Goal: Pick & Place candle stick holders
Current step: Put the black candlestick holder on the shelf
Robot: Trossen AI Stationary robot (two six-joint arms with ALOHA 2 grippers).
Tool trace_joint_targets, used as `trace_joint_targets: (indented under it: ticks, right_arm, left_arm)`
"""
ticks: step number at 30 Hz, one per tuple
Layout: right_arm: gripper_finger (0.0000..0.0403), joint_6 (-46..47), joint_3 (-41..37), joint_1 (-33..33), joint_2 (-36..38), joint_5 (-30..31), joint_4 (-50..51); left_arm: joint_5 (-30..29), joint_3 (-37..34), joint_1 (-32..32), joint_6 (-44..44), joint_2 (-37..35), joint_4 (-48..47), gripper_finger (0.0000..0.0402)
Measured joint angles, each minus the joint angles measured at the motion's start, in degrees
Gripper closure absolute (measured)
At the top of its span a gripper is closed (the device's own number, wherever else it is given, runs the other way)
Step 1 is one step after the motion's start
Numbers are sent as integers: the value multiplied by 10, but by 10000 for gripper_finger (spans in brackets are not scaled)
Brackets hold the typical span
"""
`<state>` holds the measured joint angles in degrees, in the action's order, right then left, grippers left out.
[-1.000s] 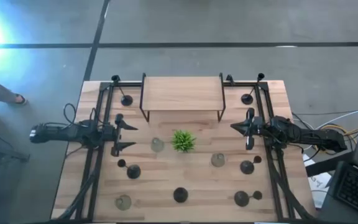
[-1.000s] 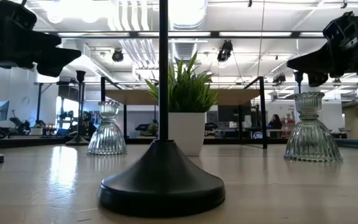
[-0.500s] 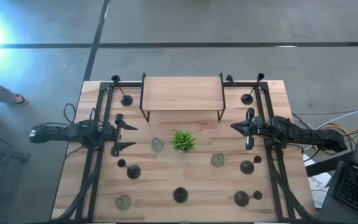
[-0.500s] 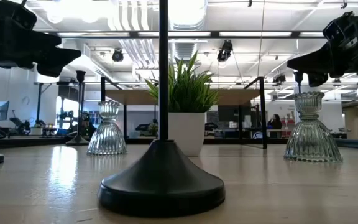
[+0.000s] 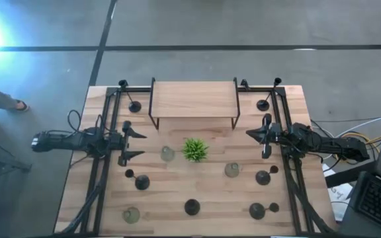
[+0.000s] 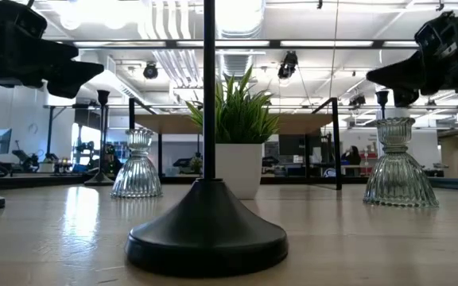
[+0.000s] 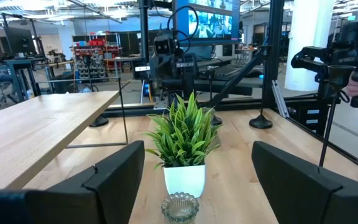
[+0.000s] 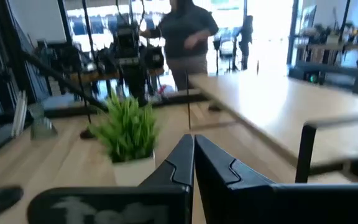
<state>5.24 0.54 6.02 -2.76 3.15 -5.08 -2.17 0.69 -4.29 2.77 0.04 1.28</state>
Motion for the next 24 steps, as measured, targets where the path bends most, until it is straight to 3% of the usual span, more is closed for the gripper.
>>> trace_joint_targets:
  ticks: [5,11,15,21,24]
  right_arm:
    - [394,-3,0,0,0,0,-150]
    - [394,-107,5,0,0,-1,-317]
    - [394,-136,57,0,-9,29,-237]
    - [394,-144,210,0,-79,184,46]
    - [394,-118,271,0,-127,204,148]
  left_arm:
    - [0,0,0,0,0,0,101]
    - [0,0,0,0,0,0,101]
    - [0,0,0,0,0,0,101]
    - [0,0,1,0,0,0,101]
    - [0,0,1,0,0,0,101]
